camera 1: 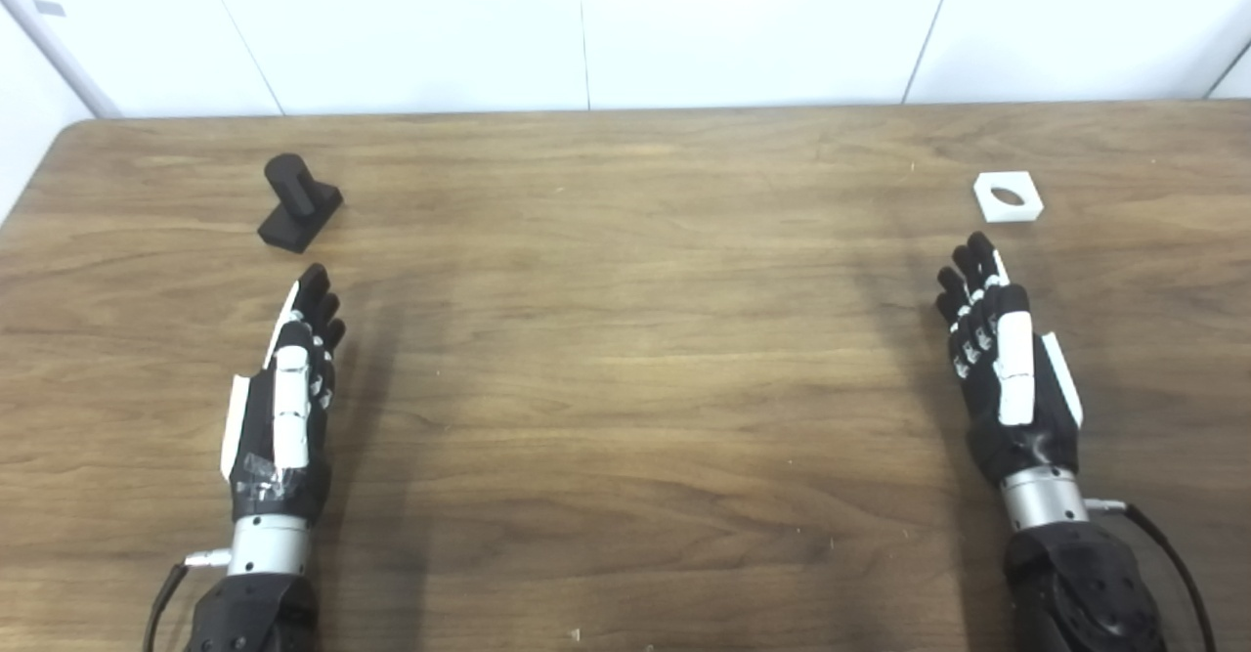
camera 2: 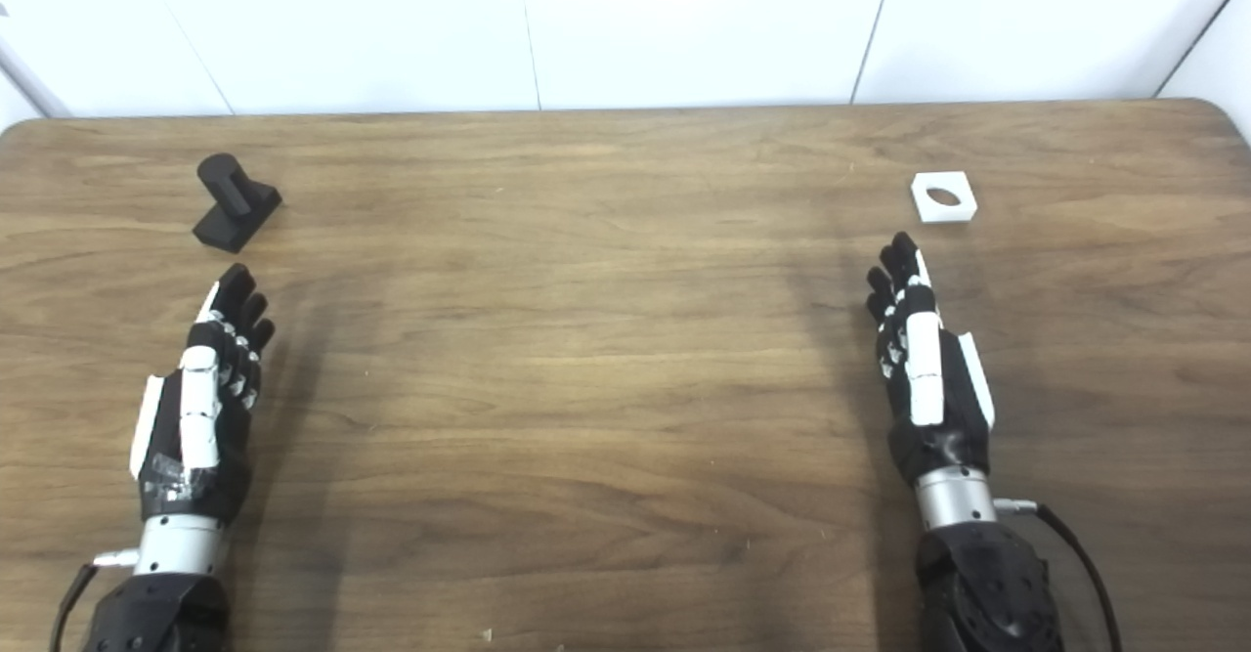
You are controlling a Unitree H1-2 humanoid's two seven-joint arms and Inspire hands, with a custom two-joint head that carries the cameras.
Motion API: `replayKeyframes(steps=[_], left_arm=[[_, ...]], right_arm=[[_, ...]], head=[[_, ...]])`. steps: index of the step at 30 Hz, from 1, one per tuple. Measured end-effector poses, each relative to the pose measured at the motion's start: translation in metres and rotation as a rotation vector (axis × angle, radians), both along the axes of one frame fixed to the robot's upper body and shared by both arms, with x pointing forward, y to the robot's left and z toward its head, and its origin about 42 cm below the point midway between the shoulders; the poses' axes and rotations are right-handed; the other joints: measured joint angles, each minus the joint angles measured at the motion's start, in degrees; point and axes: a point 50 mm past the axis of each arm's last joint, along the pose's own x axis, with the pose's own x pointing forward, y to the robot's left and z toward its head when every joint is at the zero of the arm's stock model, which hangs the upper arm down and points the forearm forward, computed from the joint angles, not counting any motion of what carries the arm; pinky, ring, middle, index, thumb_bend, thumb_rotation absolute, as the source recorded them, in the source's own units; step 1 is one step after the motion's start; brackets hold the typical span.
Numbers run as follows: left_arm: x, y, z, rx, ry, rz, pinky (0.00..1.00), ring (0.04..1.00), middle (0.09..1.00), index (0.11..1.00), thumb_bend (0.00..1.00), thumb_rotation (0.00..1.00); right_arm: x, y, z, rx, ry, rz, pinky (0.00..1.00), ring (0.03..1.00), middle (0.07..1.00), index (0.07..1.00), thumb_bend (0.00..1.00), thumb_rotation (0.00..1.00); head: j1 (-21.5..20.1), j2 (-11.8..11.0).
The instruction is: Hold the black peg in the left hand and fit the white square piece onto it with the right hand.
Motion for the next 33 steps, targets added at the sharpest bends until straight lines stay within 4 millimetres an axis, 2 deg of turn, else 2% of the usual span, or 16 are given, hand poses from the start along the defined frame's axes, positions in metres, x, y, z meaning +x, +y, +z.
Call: replayKeyframes(steps=[7,14,18,22,24,27,33], left_arm=[[0.000,0.000,0.000,0.000,0.000,0.000,1.00,1.000,1.000,0.983,0.37,0.97],[0.000,-0.001,0.000,0.002,-0.001,-0.003,1.00,1.000,1.000,0.981,0.37,0.96],[0.000,-0.003,-0.001,-0.002,-0.002,-0.006,1.00,1.000,1.000,0.977,0.31,0.97],[0.000,-0.008,-0.001,0.019,-0.027,-0.014,1.00,1.000,1.000,0.968,0.29,0.98],[0.000,-0.009,-0.002,0.025,-0.023,-0.016,1.00,1.000,1.000,0.964,0.29,0.97],[0.000,-0.012,-0.003,0.032,-0.031,-0.015,1.00,1.000,1.000,0.962,0.30,0.96],[0.001,-0.015,-0.004,0.057,-0.043,-0.015,1.00,1.000,0.999,0.960,0.32,0.92]], right_arm=[[0.000,0.000,0.000,0.000,-0.001,0.000,1.00,0.975,0.992,0.990,0.52,1.00],[0.000,0.000,-0.001,0.000,-0.004,-0.001,1.00,0.972,0.990,0.989,0.48,1.00],[0.000,-0.001,-0.002,0.002,-0.006,0.002,1.00,0.974,0.990,0.990,0.45,1.00],[0.001,-0.005,-0.004,-0.008,-0.008,0.009,1.00,0.986,0.996,0.993,0.48,1.00],[0.002,-0.009,-0.005,-0.011,-0.017,0.012,1.00,0.995,1.000,0.996,0.50,1.00],[0.004,-0.015,-0.005,-0.015,-0.025,0.008,1.00,0.997,0.999,0.989,0.49,0.99],[0.009,-0.020,-0.005,-0.011,-0.037,0.012,1.00,1.000,1.000,0.998,0.49,1.00]], head=[[0.00,-0.09],[1.84,-2.20],[6.58,-5.44],[10.10,-8.08],[10.55,-8.44],[13.08,-10.54],[15.03,-12.04]])
